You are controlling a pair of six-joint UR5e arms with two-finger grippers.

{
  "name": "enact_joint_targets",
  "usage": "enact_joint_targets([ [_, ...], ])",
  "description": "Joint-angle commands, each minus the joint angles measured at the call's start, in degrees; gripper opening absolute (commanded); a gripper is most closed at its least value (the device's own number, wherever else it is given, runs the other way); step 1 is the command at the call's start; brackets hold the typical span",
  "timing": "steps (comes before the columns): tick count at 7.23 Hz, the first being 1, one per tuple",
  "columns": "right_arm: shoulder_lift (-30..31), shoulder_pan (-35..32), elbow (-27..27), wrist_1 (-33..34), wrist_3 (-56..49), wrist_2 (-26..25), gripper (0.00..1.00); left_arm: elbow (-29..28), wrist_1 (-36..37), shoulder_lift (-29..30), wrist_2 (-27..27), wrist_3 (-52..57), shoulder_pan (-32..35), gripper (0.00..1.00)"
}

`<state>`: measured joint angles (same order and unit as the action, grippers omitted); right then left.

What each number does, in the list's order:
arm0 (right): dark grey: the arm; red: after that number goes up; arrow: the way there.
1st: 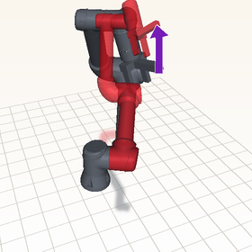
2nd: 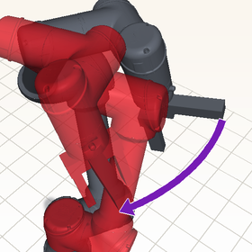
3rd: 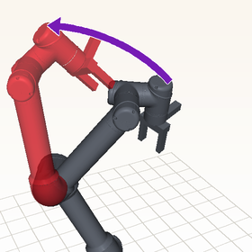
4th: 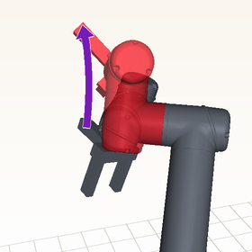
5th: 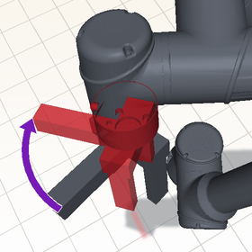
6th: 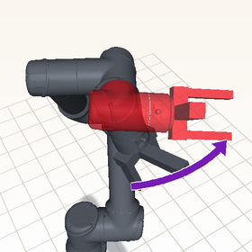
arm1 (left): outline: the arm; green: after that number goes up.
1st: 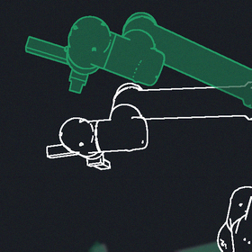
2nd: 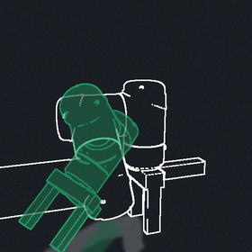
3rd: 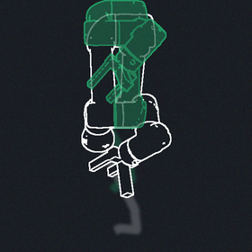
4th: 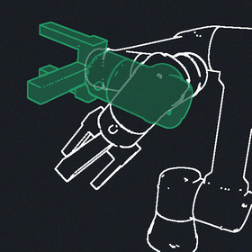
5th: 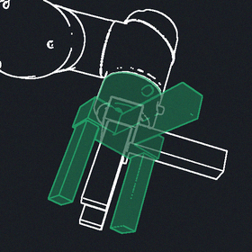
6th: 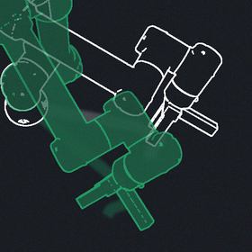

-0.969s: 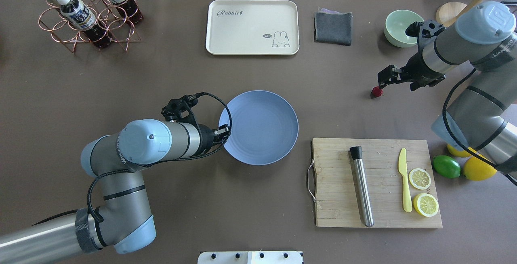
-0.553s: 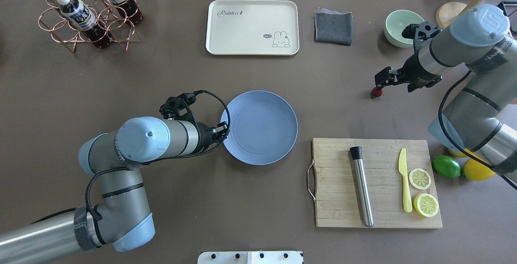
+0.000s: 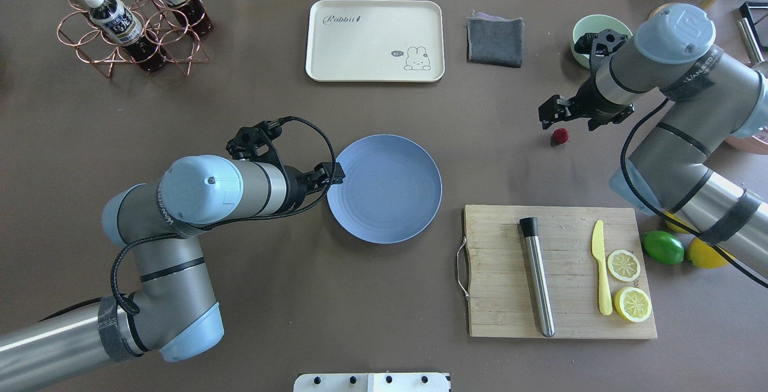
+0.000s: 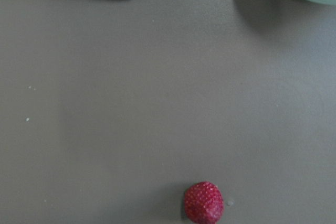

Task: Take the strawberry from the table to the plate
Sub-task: 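Release the blue plate with the left gripper while the right gripper grasps the red strawberry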

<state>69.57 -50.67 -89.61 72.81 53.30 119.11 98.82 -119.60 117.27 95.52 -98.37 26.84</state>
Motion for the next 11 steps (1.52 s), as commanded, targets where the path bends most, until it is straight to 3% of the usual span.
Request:
enact_joint_targets([
  [1,-1.6,0.7,4.2,-1.8,0.0,-1.6,1.0,1.2,2.0,-0.2,2.7,0.1,2.5,0.98],
  [3,-1.3,1.2,5.4,-2.8,-0.1,-1.6,0.98,1.5,2.0,-0.2,2.7,0.8,2.8,0.98],
  [4,-1.1,1.1,5.4,-2.8,-0.2,-1.6,0.88,1.5,2.0,-0.2,2.7,1.2,2.9,0.98],
  [5,-0.8,1.1,5.4,-2.9,-0.1,-2.0,0.49,1.5,2.1,-0.2,2.7,2.3,3.0,0.98],
  [7,-1.0,1.4,5.5,-2.8,-0.1,-2.6,0.01,1.5,2.1,-0.2,2.9,2.5,3.6,0.98],
  [11,-5.0,0.1,4.7,-1.7,0.6,-1.3,0.0,1.5,2.2,-0.4,10.4,6.7,10.5,0.98],
])
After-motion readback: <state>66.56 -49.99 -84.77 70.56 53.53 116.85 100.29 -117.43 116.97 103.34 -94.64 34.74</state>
